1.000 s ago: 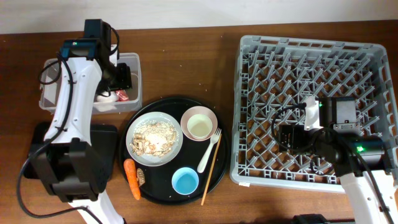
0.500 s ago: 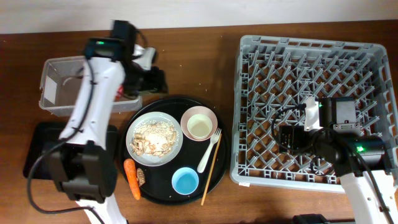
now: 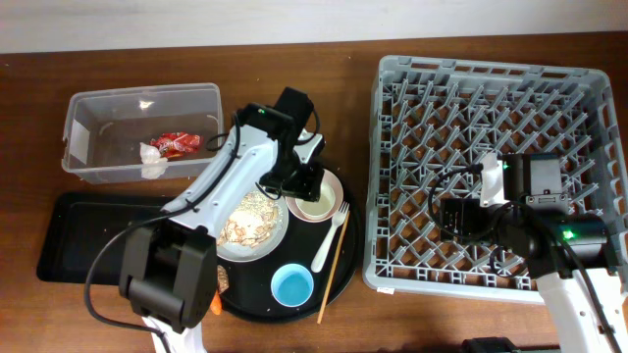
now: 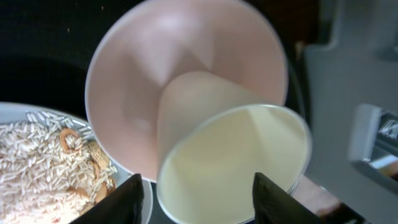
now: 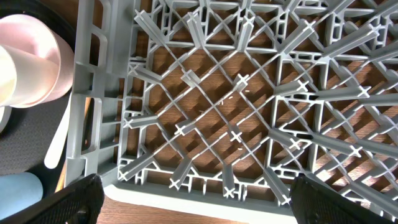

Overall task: Sort waste into correct bins and load items into the dishwasher rack
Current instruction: 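Grasp the white cup with the left gripper and lift it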

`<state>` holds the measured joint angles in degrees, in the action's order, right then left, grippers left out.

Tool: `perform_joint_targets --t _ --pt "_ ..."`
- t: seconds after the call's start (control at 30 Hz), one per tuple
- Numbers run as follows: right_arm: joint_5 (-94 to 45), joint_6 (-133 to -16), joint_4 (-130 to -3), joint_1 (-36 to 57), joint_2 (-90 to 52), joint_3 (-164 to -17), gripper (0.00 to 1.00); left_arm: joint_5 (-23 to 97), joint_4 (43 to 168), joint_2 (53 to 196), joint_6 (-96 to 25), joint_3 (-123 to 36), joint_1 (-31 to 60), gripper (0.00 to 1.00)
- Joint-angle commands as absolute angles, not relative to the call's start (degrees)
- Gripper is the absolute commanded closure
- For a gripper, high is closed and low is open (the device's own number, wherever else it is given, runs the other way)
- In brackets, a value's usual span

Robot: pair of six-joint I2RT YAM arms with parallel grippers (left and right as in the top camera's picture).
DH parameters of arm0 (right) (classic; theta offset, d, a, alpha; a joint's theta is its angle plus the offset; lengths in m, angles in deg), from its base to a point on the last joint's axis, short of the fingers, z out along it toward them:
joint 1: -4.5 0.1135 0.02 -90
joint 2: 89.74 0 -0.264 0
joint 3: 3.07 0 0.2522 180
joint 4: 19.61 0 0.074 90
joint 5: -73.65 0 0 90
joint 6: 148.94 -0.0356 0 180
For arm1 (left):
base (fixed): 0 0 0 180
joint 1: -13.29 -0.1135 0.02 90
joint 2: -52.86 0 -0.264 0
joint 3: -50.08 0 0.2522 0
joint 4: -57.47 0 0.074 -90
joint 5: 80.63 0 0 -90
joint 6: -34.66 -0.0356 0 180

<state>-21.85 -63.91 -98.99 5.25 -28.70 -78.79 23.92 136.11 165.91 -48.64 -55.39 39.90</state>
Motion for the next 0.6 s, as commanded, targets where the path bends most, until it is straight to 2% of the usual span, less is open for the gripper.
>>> perform_joint_targets --t 0.0,0.03,0.07,0.13,0.27,0.33,0.57 --pt "-21.94 -64.37 -99.01 4.81 -28.62 -80.06 0.02 22.39 133.77 166.15 -46.98 -52.59 40.03 0.47" --pt "-21.94 -64.35 -99.01 4.79 -28.62 -80.06 0.02 22.34 133.40 166.17 -47.00 -52.04 40.03 0.50" --pt "-21.91 -64.37 -99.01 4.79 -28.62 -80.06 0.02 22.34 133.31 166.17 -47.00 -51.82 40.03 0.57" --pt "-21.91 -64.35 -98.99 4.79 -28.62 -80.06 0.01 22.10 133.01 166.15 -47.03 -51.89 40.03 0.81" --pt "-21.91 -64.35 -98.99 4.79 -28.62 -80.06 0.02 21.51 132.07 166.15 -47.05 -52.17 40.01 0.94" --pt "-21.91 -64.35 -98.99 4.79 -28.62 -80.06 0.02 20.77 132.37 166.11 -47.05 -53.16 39.99 0.99" --pt "-22.37 -64.31 -98.97 4.81 -28.62 -80.12 0.02 14.02 142.19 165.98 -47.09 -65.96 38.09 0.99"
